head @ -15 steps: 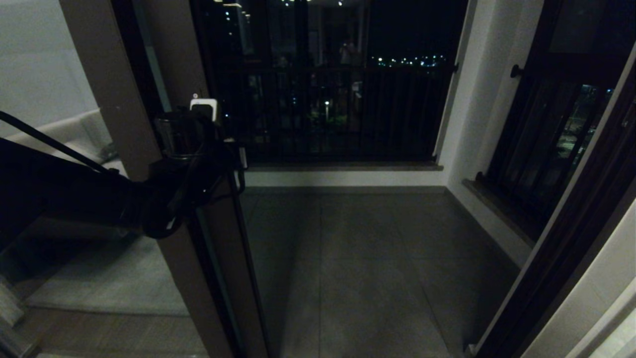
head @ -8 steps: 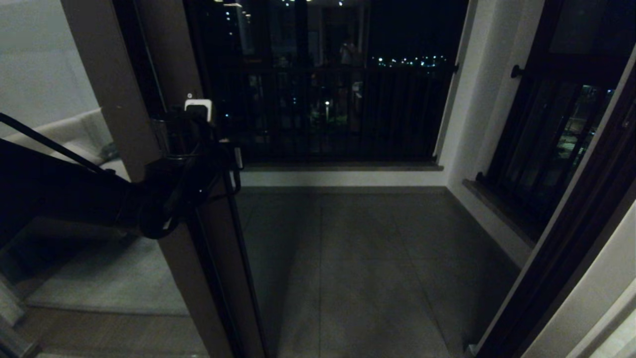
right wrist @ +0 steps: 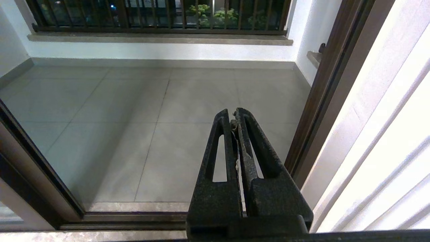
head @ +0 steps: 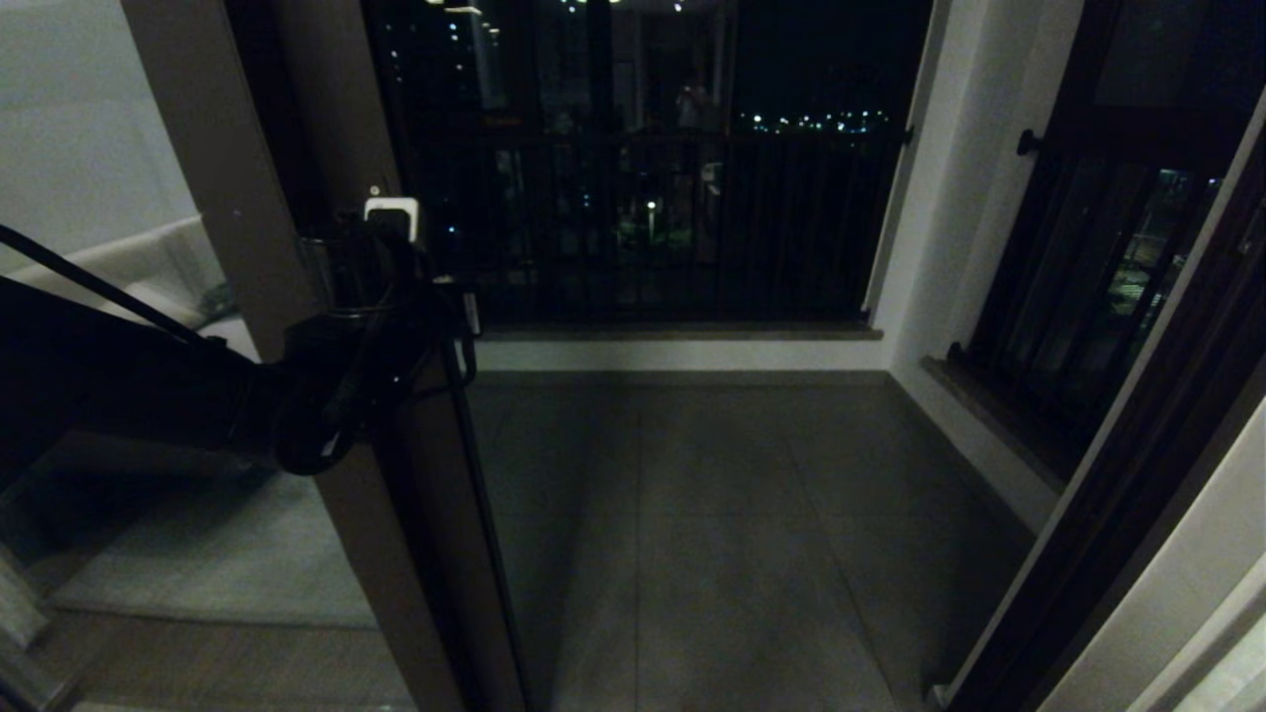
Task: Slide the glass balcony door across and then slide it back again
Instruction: Open the slid door
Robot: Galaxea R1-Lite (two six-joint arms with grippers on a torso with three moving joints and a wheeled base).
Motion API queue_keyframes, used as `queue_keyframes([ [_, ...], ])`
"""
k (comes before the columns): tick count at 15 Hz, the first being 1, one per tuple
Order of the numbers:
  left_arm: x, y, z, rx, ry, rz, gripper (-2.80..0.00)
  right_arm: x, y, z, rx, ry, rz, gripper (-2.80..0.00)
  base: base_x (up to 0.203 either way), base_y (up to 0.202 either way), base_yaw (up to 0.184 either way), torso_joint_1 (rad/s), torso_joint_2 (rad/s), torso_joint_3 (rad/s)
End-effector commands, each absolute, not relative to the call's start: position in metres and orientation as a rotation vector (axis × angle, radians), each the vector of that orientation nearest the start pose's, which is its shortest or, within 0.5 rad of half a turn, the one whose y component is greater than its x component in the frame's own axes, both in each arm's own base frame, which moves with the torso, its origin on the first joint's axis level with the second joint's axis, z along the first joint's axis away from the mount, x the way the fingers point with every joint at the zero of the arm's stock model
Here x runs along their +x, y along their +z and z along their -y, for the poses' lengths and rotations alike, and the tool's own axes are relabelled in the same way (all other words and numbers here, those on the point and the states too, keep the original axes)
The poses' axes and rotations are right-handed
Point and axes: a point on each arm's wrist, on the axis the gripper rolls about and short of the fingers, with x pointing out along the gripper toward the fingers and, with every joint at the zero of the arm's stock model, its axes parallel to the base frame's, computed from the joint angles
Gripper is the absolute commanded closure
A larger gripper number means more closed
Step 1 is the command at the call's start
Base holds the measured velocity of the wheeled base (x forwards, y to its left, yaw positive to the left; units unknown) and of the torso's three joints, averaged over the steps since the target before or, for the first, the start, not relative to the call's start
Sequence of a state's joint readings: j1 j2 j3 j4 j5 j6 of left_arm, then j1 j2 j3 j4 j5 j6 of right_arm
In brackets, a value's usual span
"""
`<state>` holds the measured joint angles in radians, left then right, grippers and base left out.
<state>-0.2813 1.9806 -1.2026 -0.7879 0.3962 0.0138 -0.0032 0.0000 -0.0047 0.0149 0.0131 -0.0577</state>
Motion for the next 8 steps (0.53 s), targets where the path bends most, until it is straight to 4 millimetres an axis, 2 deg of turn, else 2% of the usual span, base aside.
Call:
queue_keyframes([
  [1,0.383,0.208,0.102,0.01,0.116,0.011,0.0,-0.023,0.075,0.0,-0.058,0.011,-0.01,0.0,0.0,0.0,0.0,0.0,0.0,0.0],
  [4,0.372,0.212,0.107,0.009,0.092,0.012,0.0,-0.023,0.075,0.0,-0.058,0.011,-0.01,0.0,0.0,0.0,0.0,0.0,0.0,0.0],
  [8,0.331,0.244,0.117,-0.01,0.033,0.074,0.0,-0.023,0.075,0.0,-0.06,0.011,-0.01,0.0,0.0,0.0,0.0,0.0,0.0,0.0],
])
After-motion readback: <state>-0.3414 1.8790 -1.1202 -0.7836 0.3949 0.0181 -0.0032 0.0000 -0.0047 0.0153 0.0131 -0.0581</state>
